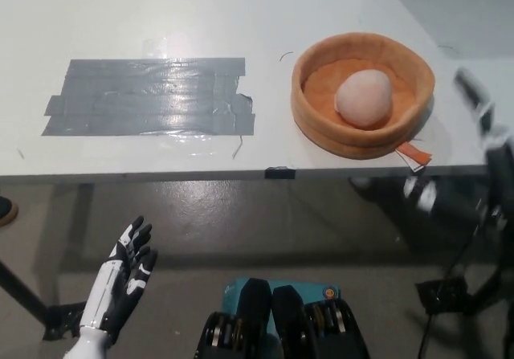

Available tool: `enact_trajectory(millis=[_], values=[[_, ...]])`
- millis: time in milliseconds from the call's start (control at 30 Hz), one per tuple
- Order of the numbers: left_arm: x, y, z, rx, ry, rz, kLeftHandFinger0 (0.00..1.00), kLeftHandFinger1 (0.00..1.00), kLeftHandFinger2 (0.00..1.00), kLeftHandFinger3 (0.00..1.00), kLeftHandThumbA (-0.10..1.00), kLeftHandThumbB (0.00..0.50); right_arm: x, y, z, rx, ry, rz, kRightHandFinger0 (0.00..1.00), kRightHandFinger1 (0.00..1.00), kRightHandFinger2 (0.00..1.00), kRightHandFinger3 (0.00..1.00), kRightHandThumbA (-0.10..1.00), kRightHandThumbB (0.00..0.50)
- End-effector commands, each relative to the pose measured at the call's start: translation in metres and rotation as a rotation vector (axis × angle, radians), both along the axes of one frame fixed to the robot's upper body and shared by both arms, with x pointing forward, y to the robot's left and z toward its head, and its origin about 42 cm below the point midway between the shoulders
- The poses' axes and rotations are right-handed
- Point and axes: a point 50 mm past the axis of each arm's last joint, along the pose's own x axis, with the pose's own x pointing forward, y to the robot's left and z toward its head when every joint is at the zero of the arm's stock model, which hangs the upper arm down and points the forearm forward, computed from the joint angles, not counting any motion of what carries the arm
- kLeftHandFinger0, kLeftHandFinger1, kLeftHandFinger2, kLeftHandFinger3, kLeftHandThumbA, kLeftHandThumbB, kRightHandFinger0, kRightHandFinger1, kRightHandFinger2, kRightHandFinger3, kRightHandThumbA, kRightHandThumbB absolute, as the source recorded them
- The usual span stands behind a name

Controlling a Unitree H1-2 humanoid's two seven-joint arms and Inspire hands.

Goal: An emotional support dumpling is kept in a soft plate infront in the middle of the desk infront of the robot. The robot extends its right arm to pick up the dumpling and hands it to a person

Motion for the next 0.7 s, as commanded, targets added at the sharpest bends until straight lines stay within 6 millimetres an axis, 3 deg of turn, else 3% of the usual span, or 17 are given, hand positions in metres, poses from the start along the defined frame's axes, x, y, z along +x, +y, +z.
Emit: enact_trajectory(millis=[0, 67, 133, 167, 333, 400, 533, 567, 600, 667], values=[[0.011, 0.001, 0.021, 0.017, -0.103, -0.017, 1.0, 1.0, 1.0, 1.0, 0.81, 0.325, 0.046, -0.006, 0.098, -0.137, 0.032, -0.002, 1.0, 1.0, 1.0, 1.0, 0.95, 0.323], [0.011, 0.002, 0.022, 0.024, -0.111, -0.018, 1.0, 1.0, 1.0, 1.0, 0.81, 0.322, 0.073, -0.003, 0.114, -0.165, 0.11, 0.033, 1.0, 1.0, 1.0, 1.0, 0.93, 0.361], [0.012, 0.001, 0.023, 0.024, -0.111, -0.018, 1.0, 1.0, 1.0, 1.0, 0.82, 0.322, 0.087, 0.0, 0.121, -0.214, 0.142, 0.033, 1.0, 1.0, 1.0, 1.0, 0.96, 0.367], [0.012, 0.001, 0.023, 0.026, -0.11, -0.022, 1.0, 1.0, 1.0, 1.0, 0.82, 0.319, 0.112, 0.005, 0.128, -0.316, 0.185, 0.023, 1.0, 1.0, 1.0, 1.0, 0.97, 0.373], [0.012, -0.001, 0.024, 0.019, -0.111, -0.022, 1.0, 1.0, 1.0, 1.0, 0.82, 0.316, 0.167, 0.022, 0.129, -0.479, 0.363, 0.01, 1.0, 1.0, 1.0, 1.0, 0.95, 0.343], [0.014, -0.002, 0.025, 0.019, -0.115, -0.023, 1.0, 1.0, 1.0, 1.0, 0.82, 0.312, 0.19, 0.033, 0.124, -0.51, 0.453, 0.001, 1.0, 1.0, 1.0, 1.0, 0.93, 0.361], [0.016, -0.002, 0.026, 0.015, -0.128, -0.023, 1.0, 1.0, 1.0, 1.0, 0.82, 0.312, 0.213, 0.049, 0.115, -0.577, 0.555, -0.033, 1.0, 1.0, 1.0, 1.0, 0.96, 0.383], [0.017, -0.002, 0.027, 0.017, -0.129, -0.024, 1.0, 1.0, 1.0, 1.0, 0.82, 0.313, 0.215, 0.049, 0.114, -0.579, 0.567, -0.036, 1.0, 1.0, 1.0, 1.0, 0.9, 0.37], [0.017, -0.002, 0.027, 0.017, -0.129, -0.024, 1.0, 1.0, 1.0, 1.0, 0.82, 0.315, 0.222, 0.057, 0.106, -0.631, 0.588, -0.043, 1.0, 1.0, 1.0, 1.0, 0.98, 0.374], [0.018, -0.002, 0.028, 0.017, -0.127, -0.026, 1.0, 1.0, 1.0, 1.0, 0.83, 0.323, 0.227, 0.063, 0.098, -0.661, 0.621, -0.046, 1.0, 1.0, 1.0, 1.0, 1.0, 0.4]])
